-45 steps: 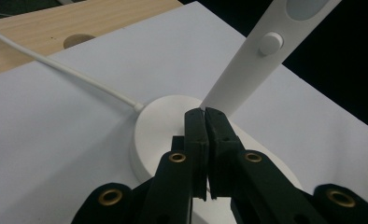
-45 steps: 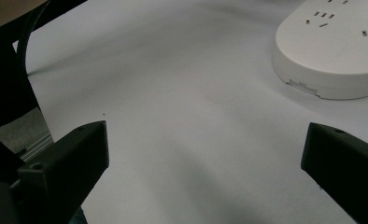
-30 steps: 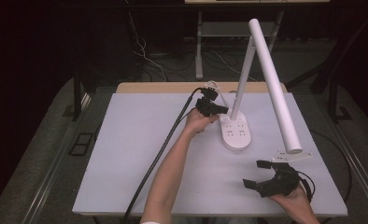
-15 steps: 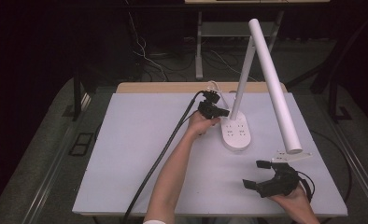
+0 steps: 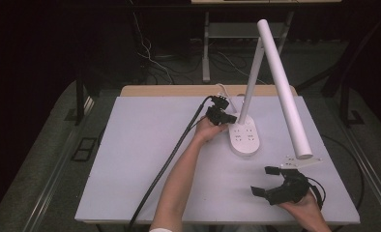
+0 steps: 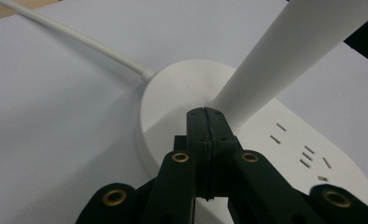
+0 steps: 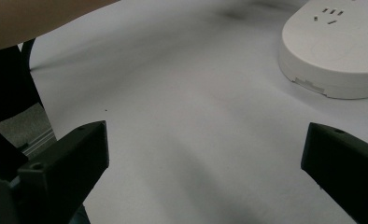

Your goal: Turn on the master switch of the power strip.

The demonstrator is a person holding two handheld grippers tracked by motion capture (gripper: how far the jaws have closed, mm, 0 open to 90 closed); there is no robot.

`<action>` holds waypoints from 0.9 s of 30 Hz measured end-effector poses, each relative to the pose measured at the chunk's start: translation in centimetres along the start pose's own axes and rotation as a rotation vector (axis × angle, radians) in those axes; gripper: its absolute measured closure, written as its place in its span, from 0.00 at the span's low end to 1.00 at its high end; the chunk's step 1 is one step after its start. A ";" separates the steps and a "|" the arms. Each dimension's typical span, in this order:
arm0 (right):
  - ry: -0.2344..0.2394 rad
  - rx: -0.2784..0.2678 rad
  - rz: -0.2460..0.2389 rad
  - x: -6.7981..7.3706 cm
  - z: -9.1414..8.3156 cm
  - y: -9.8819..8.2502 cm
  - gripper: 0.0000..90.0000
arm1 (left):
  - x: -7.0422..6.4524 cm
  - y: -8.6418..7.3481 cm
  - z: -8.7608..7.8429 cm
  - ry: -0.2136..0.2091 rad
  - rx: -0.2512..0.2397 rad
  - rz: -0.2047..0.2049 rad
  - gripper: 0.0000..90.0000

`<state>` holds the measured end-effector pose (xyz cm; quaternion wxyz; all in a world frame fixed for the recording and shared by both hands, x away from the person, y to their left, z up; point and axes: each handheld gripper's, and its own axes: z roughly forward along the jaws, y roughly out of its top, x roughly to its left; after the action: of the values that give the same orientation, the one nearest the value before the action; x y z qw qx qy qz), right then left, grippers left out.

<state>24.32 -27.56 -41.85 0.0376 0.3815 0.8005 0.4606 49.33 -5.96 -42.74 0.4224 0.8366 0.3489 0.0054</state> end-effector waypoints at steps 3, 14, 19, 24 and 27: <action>0.000 0.002 -0.001 0.0 0.0 0.0 0.00 | 0.0 0.0 0.0 0.005 0.007 0.009 1.00; 0.003 -0.004 -0.009 0.2 -0.1 0.0 0.00 | -0.8 0.2 0.1 0.055 0.042 0.043 1.00; 0.004 -0.006 -0.017 0.3 -0.2 0.0 0.00 | -0.9 0.2 0.2 0.067 0.048 0.028 1.00; 0.002 -0.012 -0.013 0.3 -0.3 0.0 0.00 | -1.3 -0.4 0.1 0.093 0.022 0.007 1.00; 0.002 -0.012 -0.012 0.3 -0.3 0.0 0.00 | -0.8 -0.6 -0.1 0.059 0.020 -0.015 1.00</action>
<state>24.05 -27.60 -41.57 0.0419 0.3760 0.8001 0.4655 48.32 -6.14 -42.88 0.4035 0.8376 0.3675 0.0236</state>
